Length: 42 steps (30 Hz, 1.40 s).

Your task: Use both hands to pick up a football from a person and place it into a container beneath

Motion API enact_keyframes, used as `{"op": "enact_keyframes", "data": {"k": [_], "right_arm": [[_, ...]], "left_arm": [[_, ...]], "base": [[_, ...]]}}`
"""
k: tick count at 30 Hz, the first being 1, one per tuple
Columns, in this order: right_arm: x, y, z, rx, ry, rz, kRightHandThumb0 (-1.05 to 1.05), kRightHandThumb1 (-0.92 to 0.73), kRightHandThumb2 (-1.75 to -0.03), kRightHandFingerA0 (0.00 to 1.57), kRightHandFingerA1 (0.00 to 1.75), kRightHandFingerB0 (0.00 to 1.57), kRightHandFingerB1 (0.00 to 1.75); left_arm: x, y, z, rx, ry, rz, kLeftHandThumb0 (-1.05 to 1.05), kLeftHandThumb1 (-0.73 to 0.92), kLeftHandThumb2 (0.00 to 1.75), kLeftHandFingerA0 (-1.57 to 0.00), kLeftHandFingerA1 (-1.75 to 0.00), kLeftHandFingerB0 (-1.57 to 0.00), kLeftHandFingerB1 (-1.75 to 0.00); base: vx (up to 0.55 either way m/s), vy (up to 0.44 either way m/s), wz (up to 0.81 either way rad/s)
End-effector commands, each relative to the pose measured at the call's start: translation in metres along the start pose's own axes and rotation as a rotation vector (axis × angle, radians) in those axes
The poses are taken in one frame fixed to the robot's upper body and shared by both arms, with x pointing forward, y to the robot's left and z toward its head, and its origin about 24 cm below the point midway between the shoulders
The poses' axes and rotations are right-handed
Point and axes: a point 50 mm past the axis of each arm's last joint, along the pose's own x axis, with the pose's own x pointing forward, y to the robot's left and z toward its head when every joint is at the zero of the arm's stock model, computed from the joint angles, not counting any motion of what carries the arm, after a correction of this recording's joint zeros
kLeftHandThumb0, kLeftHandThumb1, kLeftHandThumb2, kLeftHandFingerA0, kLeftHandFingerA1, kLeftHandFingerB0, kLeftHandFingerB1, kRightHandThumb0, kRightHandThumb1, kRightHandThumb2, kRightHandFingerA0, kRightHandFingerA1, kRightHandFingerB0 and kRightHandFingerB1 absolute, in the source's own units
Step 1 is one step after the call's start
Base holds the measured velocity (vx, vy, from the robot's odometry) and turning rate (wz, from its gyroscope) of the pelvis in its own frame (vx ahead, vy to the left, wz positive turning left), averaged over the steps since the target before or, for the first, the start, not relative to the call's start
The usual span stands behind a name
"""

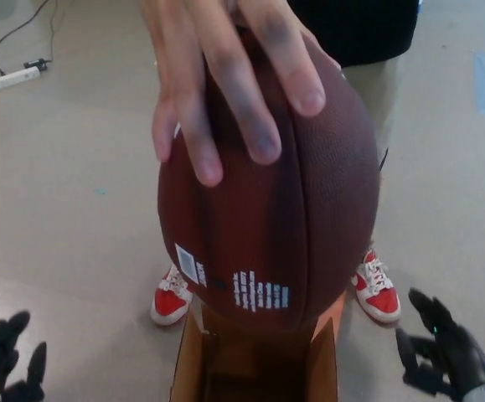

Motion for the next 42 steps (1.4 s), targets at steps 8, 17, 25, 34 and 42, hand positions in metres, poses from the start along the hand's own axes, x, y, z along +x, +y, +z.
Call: {"op": "enact_keyframes", "data": {"k": [8, 17, 25, 34, 42], "right_arm": [[-0.024, -0.040, 0.068, 0.180, -0.488, -0.202, -0.77, -0.82, -0.90, 0.22, 0.41, 0.00, 0.00], [-0.089, -0.025, 0.144, 0.189, -0.875, -0.165, -0.75, -0.92, -0.80, 0.23, 0.34, 0.00, 0.00], [-0.105, 0.000, 0.174, 0.216, -0.976, -0.032, -0.87, -0.79, -1.10, 0.23, 0.45, 0.00, 0.17], [-0.113, 0.020, 0.194, 0.235, -1.032, 0.053, -0.89, -0.79, -1.09, 0.18, 0.40, 0.00, 0.17], [-0.119, 0.043, 0.214, 0.236, -1.065, 0.115, -0.87, -0.78, -1.10, 0.15, 0.38, 0.00, 0.20]], "left_arm": [[-0.037, 0.026, 0.068, -0.113, -0.461, 0.012, -0.86, 0.83, 1.12, 0.00, -0.18, 0.00, -0.08], [-0.109, -0.011, 0.147, -0.080, -0.846, -0.111, -0.90, 0.82, 1.12, -0.06, -0.26, -0.05, -0.11], [-0.123, -0.027, 0.176, -0.054, -0.933, -0.181, -0.91, 0.79, 1.11, -0.09, -0.25, -0.06, -0.15], [-0.131, -0.049, 0.201, -0.089, -1.012, -0.232, -0.88, 0.77, 1.09, -0.08, -0.31, -0.07, -0.17], [-0.142, -0.072, 0.225, -0.039, -1.079, -0.248, -0.87, 0.78, 1.10, -0.07, -0.31, -0.06, -0.14]], "base": [[0.04, -0.002, 0.01], [0.00, 0.000, 0.00], [0.00, 0.000, 0.00], [0.00, 0.000, 0.00], [0.00, 0.000, 0.00]]}}
